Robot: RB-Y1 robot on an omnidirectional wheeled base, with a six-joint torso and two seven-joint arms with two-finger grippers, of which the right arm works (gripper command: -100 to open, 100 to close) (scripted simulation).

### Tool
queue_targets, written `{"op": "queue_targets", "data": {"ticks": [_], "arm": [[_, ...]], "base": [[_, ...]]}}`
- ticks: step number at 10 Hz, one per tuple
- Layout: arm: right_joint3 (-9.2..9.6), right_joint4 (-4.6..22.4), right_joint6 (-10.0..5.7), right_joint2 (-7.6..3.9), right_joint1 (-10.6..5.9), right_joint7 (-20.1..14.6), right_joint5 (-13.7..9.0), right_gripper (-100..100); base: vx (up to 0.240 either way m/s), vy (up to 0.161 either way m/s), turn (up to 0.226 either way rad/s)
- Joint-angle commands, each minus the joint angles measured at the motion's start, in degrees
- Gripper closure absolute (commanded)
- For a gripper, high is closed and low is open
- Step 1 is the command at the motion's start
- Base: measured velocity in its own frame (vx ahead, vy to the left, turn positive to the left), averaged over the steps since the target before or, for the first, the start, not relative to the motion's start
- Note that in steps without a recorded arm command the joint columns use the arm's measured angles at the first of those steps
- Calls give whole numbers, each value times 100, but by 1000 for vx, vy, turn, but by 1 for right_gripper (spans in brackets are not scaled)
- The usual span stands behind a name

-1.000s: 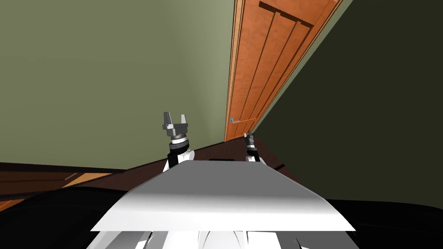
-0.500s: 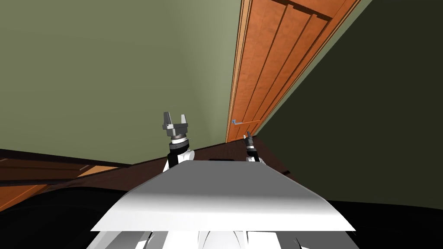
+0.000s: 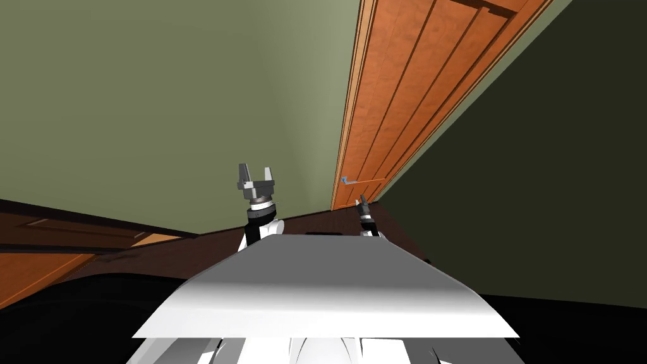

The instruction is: Pull the door open

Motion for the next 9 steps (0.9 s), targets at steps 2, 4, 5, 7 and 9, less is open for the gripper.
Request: {"op": "queue_targets", "data": {"ticks": [2,4,5,7,9], "arm": [[32,370,-101,-61,-122,-75,-11,-100],[59,589,-167,-109,-188,-130,-19,-100],[86,802,-232,-156,-253,-183,-27,-100],[112,1016,-296,-203,-318,-237,-35,-100],[160,1394,-410,-285,-433,-332,-48,-100]], "base": [[50,-25,66],[41,-19,78],[44,-31,78],[61,-23,106],[60,-37,102]]}}
